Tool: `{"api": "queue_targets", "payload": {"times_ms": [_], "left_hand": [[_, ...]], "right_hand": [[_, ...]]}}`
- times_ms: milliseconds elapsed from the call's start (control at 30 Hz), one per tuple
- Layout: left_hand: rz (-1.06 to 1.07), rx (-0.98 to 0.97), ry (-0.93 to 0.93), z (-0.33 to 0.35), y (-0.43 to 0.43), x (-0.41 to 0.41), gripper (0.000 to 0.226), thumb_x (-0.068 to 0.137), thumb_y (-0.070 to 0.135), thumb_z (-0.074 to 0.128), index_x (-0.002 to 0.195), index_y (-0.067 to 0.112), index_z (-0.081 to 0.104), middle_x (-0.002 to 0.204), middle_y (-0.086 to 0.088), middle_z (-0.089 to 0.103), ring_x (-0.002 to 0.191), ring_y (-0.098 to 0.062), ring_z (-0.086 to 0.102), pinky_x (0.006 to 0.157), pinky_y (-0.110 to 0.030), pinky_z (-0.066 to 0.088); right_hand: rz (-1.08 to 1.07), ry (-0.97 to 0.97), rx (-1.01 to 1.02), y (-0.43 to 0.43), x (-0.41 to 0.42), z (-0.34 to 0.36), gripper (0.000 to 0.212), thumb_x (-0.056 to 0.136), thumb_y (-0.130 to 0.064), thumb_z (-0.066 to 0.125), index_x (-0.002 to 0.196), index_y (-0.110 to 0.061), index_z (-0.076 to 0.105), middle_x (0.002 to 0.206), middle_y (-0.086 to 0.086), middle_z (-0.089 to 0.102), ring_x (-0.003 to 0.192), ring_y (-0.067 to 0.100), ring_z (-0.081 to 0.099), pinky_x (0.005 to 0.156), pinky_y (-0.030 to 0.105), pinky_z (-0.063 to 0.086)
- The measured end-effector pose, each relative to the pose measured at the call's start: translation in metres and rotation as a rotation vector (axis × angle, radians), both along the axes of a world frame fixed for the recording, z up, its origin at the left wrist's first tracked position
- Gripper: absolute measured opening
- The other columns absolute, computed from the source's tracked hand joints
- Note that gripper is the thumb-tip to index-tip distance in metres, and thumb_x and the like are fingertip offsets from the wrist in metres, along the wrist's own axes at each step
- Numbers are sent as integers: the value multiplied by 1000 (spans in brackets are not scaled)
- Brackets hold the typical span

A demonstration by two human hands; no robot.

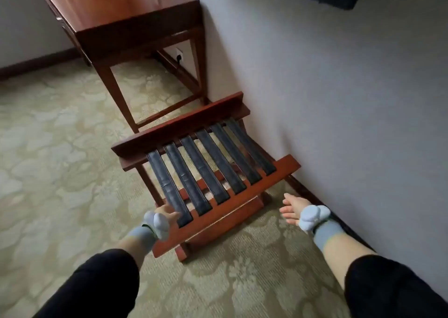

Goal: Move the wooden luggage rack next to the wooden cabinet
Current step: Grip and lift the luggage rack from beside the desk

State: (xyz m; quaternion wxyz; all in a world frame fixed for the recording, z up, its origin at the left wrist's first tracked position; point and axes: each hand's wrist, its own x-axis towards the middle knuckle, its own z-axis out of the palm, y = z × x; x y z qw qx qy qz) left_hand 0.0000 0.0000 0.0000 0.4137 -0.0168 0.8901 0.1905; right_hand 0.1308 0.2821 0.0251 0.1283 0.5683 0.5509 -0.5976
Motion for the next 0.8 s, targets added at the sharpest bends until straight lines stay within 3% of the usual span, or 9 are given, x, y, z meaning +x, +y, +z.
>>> {"api": "queue_targets", "payload": {"times_ms": [67,133,300,433,500,633,733,800], "left_hand": [[49,-58,19,-29,-1,-15,48,94,27,41,139,9,36,150,-7,36,137,-24,34,107,-27,31],[178,-68,30,-70,-1,-36,53,93,27,44,141,9,33,148,-9,39,133,-25,40,98,-26,36],[436,31,27,-148,8,-60,61,87,31,55,134,-5,39,136,-26,49,124,-41,46,106,-44,38],[556,99,24,-176,17,-55,69,82,42,59,131,-2,39,130,-25,53,118,-40,50,95,-41,42],[552,48,60,-184,19,-52,73,79,51,57,130,2,37,125,-22,56,114,-40,52,87,-38,42],[426,-21,135,-188,17,-37,97,68,71,50,141,14,20,126,-19,57,112,-39,54,96,-44,44],[36,-104,281,-181,10,-12,116,57,86,39,147,22,0,129,-17,52,117,-35,51,101,-43,38],[-224,-185,349,-178,5,5,122,52,89,38,147,26,-7,128,-15,47,119,-31,45,107,-40,31]], "right_hand": [[7,-24,13,-6,-24,-34,48,97,-27,37,131,5,45,133,26,52,113,34,54,73,32,41],[8,-59,10,-13,-49,-75,49,97,-28,38,131,6,44,133,26,52,121,36,52,80,36,41],[-61,-53,-45,-33,-87,-155,62,93,-38,43,141,0,33,141,21,44,124,33,50,81,38,45],[-184,3,-201,-37,-100,-186,68,87,-53,44,140,-9,38,139,13,47,123,27,51,79,35,46],[-278,68,-287,-33,-105,-200,66,87,-54,44,136,-12,41,127,12,54,110,27,56,80,35,45],[-358,95,-254,-31,-103,-221,45,91,-46,42,115,-9,50,81,7,55,69,21,56,67,35,47],[-364,111,-146,-36,-97,-228,45,91,-47,40,79,-5,50,69,9,54,61,20,55,73,34,45],[-390,141,-129,-38,-92,-228,44,92,-46,41,70,-8,47,67,10,55,60,20,55,77,34,45]]}}
